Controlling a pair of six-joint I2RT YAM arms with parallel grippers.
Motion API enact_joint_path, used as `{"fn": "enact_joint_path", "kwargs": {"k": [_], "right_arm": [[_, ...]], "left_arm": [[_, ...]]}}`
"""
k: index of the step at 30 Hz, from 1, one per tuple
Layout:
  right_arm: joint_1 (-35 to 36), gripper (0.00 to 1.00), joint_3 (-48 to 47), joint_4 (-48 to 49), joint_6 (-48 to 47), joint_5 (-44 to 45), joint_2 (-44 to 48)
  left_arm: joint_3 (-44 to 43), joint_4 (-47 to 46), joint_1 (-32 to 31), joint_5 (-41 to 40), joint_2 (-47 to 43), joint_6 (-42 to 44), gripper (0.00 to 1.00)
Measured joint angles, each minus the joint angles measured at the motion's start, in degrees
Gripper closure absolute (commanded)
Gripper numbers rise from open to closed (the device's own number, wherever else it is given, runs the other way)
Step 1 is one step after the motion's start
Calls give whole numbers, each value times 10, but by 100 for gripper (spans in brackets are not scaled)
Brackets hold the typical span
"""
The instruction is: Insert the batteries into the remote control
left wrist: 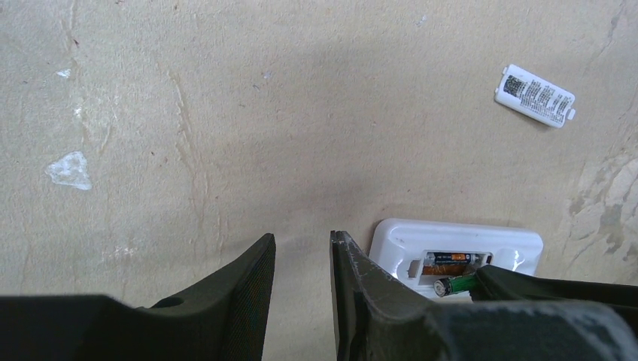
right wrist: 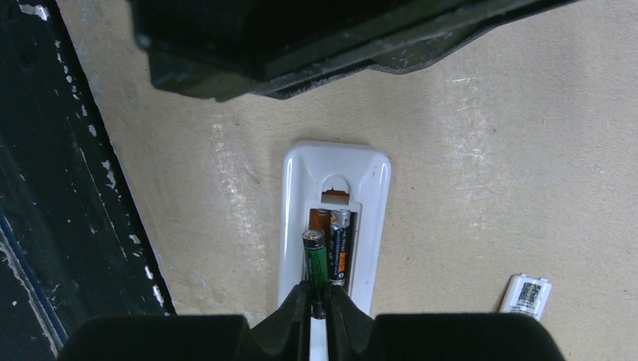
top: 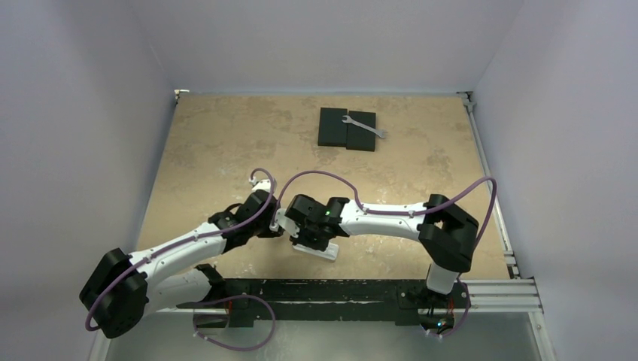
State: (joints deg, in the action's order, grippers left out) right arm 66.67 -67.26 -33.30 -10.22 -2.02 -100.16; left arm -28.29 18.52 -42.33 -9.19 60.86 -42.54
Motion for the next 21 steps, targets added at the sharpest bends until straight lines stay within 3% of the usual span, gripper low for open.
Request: {"fn": "enact_joint_path", "kwargs": {"k": [21], "right_arm": [[-9,72,0,19,4,-1,-4]], "left_arm": [[-31,22,4,-64,12,-6,63]]}}
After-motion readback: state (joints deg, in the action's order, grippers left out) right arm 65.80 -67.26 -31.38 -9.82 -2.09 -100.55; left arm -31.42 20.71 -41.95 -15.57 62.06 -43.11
